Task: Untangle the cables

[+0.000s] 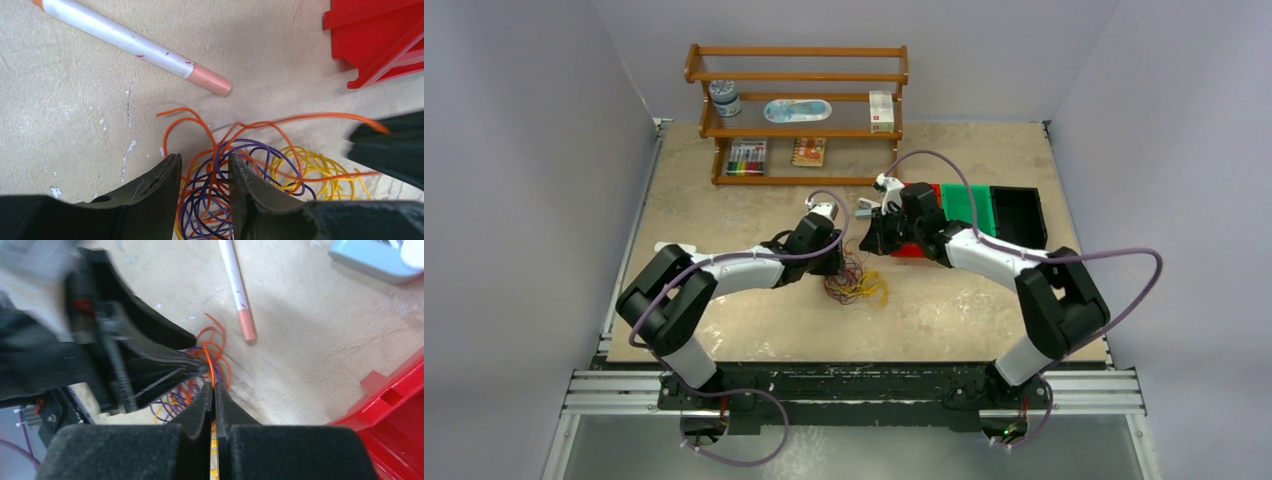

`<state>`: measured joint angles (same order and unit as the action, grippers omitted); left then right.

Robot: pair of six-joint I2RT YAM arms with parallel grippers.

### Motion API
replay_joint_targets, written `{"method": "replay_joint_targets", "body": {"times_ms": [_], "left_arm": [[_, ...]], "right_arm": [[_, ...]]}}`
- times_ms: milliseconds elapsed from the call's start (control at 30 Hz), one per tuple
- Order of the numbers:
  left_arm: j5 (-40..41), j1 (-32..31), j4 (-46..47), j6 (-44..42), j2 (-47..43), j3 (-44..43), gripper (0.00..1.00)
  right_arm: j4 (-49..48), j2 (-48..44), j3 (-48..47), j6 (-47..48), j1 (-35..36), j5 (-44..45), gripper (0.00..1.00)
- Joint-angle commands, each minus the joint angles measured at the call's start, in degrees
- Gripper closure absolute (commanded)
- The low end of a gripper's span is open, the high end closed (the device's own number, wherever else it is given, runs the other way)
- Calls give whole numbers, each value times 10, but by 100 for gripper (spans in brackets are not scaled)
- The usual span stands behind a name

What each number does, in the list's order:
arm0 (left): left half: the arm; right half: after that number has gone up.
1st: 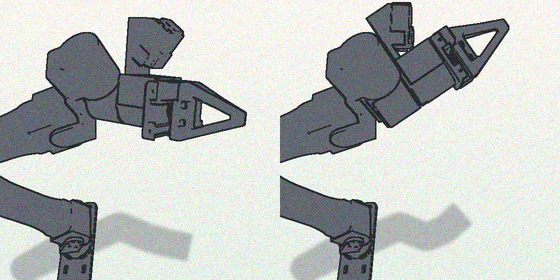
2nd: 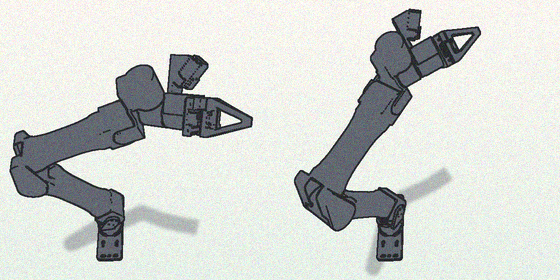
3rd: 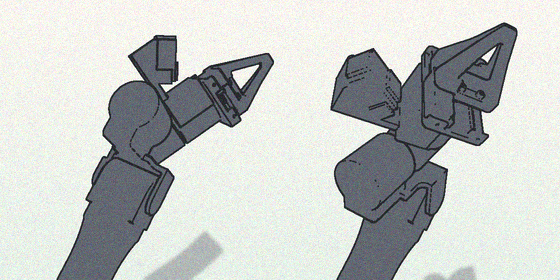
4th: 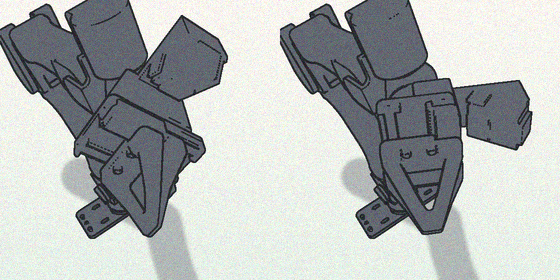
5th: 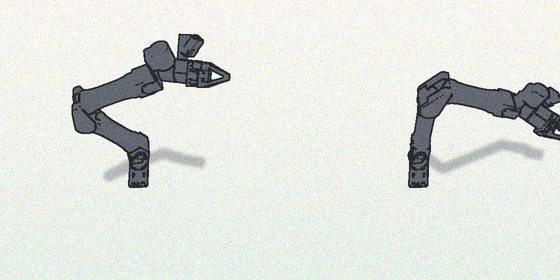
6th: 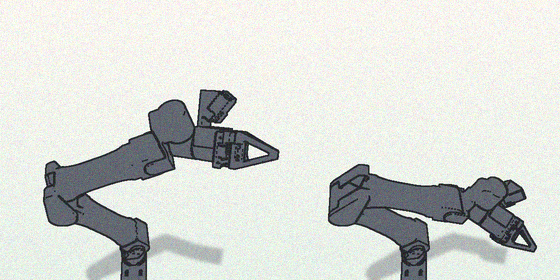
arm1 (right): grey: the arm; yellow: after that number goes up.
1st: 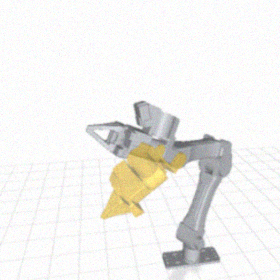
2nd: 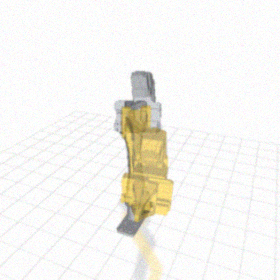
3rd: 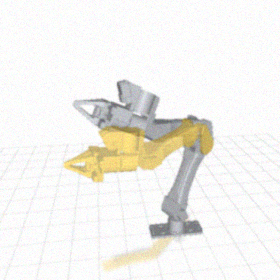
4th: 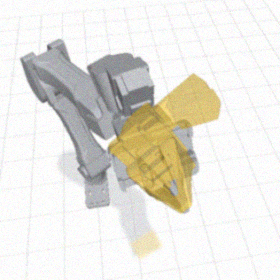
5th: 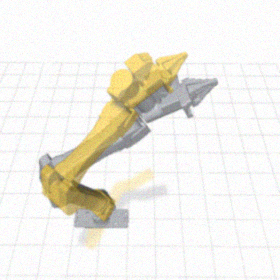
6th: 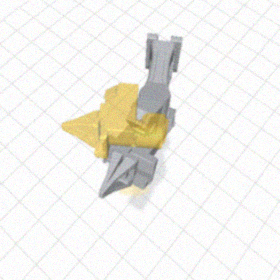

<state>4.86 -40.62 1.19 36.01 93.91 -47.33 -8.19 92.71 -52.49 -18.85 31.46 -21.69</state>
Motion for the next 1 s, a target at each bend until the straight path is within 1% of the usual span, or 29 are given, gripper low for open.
{"method": "replay_joint_targets", "body": {"times_ms": [0, 267, 400, 633, 967], "left_arm": [[2, -5, 27, 4, 12, 7, 62], [11, -7, 33, 4, 28, 14, 62], [13, -8, 39, 5, 33, 18, 62], [14, -11, 48, 6, 41, 25, 62], [21, -13, 56, 9, 48, 30, 62]], "right_arm": [[-41, -74, -25, 0, 2, -23, 100], [-8, -172, -67, -9, 1, -2, 100], [-1, -219, -79, -23, 2, 42, 100], [10, -272, -110, -31, 2, 87, 100], [38, -316, -181, 26, 1, 194, 100]]}}
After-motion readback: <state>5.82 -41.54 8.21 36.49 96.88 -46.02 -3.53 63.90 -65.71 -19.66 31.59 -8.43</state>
